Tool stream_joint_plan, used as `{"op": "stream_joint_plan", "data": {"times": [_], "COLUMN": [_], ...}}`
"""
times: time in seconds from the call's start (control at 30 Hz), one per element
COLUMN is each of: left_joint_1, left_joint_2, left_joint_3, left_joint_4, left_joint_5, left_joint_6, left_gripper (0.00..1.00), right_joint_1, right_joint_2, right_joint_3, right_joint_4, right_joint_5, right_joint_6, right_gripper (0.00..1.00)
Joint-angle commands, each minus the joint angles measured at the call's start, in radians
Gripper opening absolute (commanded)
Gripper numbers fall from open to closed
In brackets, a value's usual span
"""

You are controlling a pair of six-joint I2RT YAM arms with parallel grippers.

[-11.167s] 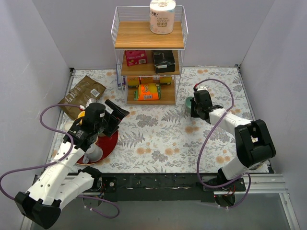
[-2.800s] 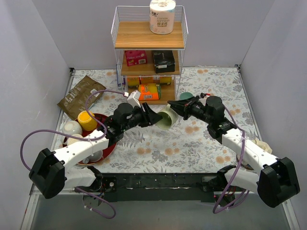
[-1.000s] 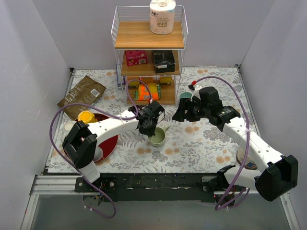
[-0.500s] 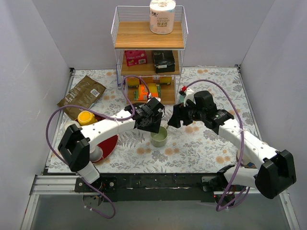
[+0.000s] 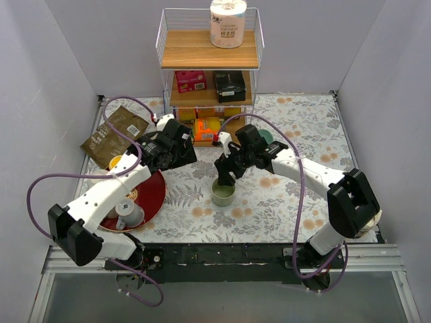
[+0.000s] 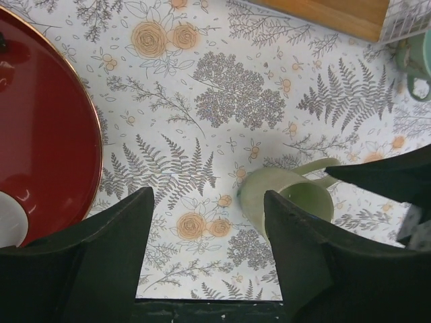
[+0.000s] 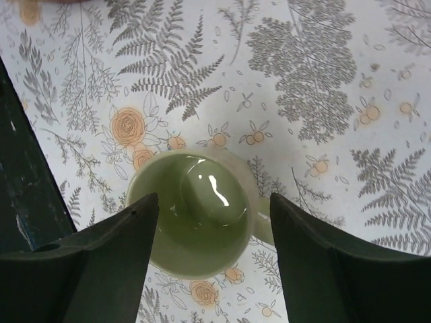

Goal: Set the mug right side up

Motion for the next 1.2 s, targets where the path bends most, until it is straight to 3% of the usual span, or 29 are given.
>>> {"op": "stream_joint_plan", "data": {"times": [0.0, 0.1, 0.33, 0.43, 0.47, 0.53, 0.57, 0.8, 0.97, 1.17], "left_joint_1": [0.026, 0.049, 0.077, 0.083, 0.083, 0.086, 0.086, 0.088, 0.088, 0.089], "left_joint_2": [-0.085, -0.113, -0.128, -0.131, -0.131, -0.133, -0.133, -0.136, -0.133, -0.13], "left_joint_3": [0.0, -0.005, -0.013, -0.022, -0.025, -0.031, -0.033, -0.043, -0.05, -0.056], "left_joint_4": [-0.031, -0.023, -0.008, -0.002, 0.001, 0.007, 0.01, 0.021, 0.033, 0.043], "left_joint_5": [-0.006, 0.023, 0.057, 0.062, 0.066, 0.068, 0.068, 0.071, 0.077, 0.09], "left_joint_6": [-0.053, -0.056, -0.042, -0.037, -0.037, -0.037, -0.037, -0.034, -0.031, -0.028], "left_gripper": [0.67, 0.7, 0.72, 0.73, 0.73, 0.72, 0.73, 0.73, 0.73, 0.73], "right_joint_1": [0.05, 0.087, 0.127, 0.133, 0.136, 0.138, 0.138, 0.095, -0.135, -0.377], "right_joint_2": [0.039, 0.067, 0.101, 0.112, 0.113, 0.107, 0.106, 0.004, -0.1, -0.238], "right_joint_3": [0.079, 0.082, 0.08, 0.089, 0.088, 0.082, 0.077, 0.025, -0.022, -0.043], "right_joint_4": [-0.06, -0.077, -0.057, -0.058, -0.06, -0.061, -0.063, -0.109, -0.157, -0.185], "right_joint_5": [0.025, 0.133, 0.298, 0.327, 0.336, 0.394, 0.416, 0.606, 0.588, 0.542], "right_joint_6": [-0.142, -0.176, -0.21, -0.201, -0.196, -0.187, -0.179, -0.084, 0.179, 0.382], "right_gripper": [0.72, 0.6, 0.46, 0.32, 0.22, 0.15, 0.02, 0.01, 0.01, 0.01]}}
